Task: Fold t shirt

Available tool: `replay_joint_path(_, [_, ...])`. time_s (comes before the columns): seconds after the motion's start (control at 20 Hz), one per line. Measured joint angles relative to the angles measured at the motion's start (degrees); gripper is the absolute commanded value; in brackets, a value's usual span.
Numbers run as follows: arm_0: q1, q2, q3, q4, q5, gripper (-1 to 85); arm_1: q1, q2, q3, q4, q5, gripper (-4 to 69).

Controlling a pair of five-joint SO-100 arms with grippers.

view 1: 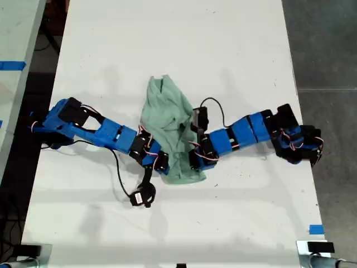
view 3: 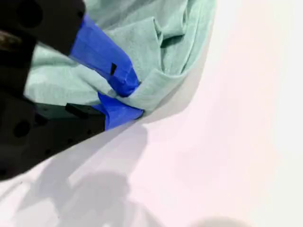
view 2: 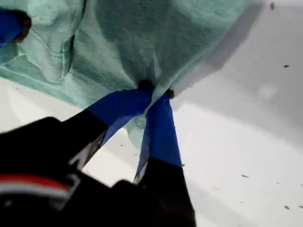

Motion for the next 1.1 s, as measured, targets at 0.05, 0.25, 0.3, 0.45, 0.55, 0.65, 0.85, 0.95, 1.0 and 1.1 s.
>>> replay_joint_path(0.05, [1.7,0.9,0.1,0.8,0.7,-0.2,-1.5,-0.1,-2.8,2.1,0.0,-1.8])
replay_joint_path(0.25, [6.0,9.7,0.4,6.6,2.0,-0.2,-3.6,6.8,-6.1,2.9,-3.3,-1.8])
replay_joint_path(0.3, [5.6,13.2,0.4,8.5,2.0,-0.2,-3.0,10.4,-5.5,1.2,-5.1,-1.8])
replay_joint_path(0.45, [0.9,24.0,2.6,15.6,2.0,-0.2,2.9,18.9,-3.5,-2.1,-10.9,-1.9])
replay_joint_path(0.55, [-5.1,28.8,3.7,19.4,2.9,-0.2,8.7,20.9,-2.9,-4.2,-14.8,-1.9])
replay_joint_path(0.65, [-11.1,31.9,5.7,21.9,4.4,-0.2,14.3,21.1,-1.8,-6.5,-18.4,-1.9])
replay_joint_path(0.85, [-20.7,35.5,13.4,22.4,5.5,-0.2,23.6,19.2,-1.7,-9.9,-25.1,-1.9])
replay_joint_path(0.95, [-24.3,37.5,17.6,22.3,6.1,3.8,27.1,18.3,-1.7,-10.4,-27.8,6.7])
replay_joint_path(1.0, [-26.4,38.8,20.0,22.3,6.2,7.5,28.8,18.3,-1.7,-10.4,-28.6,18.9])
replay_joint_path(1.1, [-31.4,42.3,24.5,23.0,6.2,15.2,32.2,18.3,-1.7,-9.6,-29.6,36.4])
